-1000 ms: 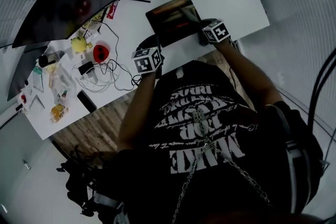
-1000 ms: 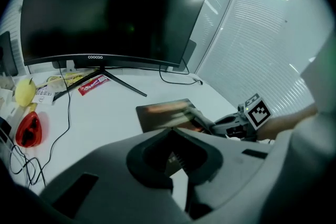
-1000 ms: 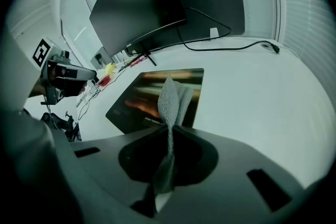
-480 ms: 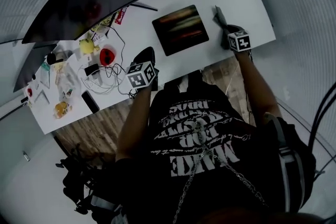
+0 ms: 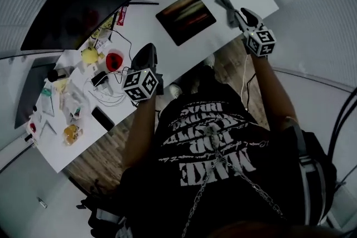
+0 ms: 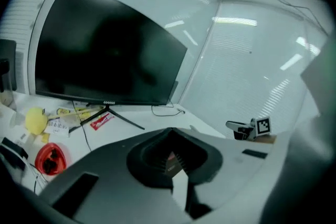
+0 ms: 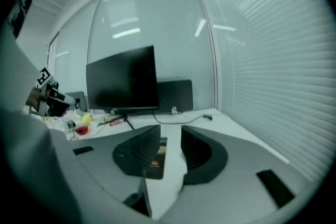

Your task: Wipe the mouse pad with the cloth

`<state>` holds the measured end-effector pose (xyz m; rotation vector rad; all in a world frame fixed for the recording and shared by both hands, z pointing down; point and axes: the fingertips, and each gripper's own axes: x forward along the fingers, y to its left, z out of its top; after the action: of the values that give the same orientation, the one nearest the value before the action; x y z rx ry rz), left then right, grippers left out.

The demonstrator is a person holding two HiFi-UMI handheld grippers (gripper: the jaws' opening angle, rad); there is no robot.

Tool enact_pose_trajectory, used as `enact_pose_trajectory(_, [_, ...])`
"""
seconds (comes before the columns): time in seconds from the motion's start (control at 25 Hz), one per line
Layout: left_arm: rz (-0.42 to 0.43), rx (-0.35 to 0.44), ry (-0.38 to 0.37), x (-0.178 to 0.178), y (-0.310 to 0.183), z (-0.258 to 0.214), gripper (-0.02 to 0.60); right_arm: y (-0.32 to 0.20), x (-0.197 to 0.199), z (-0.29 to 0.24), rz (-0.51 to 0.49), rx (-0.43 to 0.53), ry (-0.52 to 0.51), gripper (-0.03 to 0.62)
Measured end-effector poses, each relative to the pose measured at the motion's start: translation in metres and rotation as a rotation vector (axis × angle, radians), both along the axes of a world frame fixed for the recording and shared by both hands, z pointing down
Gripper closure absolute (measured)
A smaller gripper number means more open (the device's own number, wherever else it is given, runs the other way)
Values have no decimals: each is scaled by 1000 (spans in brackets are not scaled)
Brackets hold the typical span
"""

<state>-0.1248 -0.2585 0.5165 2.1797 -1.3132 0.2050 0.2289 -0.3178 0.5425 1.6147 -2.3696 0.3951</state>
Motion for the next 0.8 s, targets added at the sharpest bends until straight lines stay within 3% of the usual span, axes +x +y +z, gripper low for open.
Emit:
enact_pose_trajectory(0.12, [90, 124, 40, -3, 22, -41, 575, 64, -30, -75, 47, 154, -50, 522])
enact_pose_trajectory(0.24, [191, 278, 71, 2, 43, -83, 575, 131, -63, -129, 79, 237, 3, 571])
enact_pose_trajectory(0.36, [214, 379, 84, 6, 69, -111, 575, 182, -89, -162, 59, 285, 61, 582])
enact_pose_trajectory(0.56, [250, 371, 111, 22, 105, -123, 575, 237, -96, -185, 108, 292, 57, 589])
enact_pose_trajectory(0.8, [259, 402, 56, 45, 133, -127, 575, 278, -80, -180, 83, 260, 69, 592])
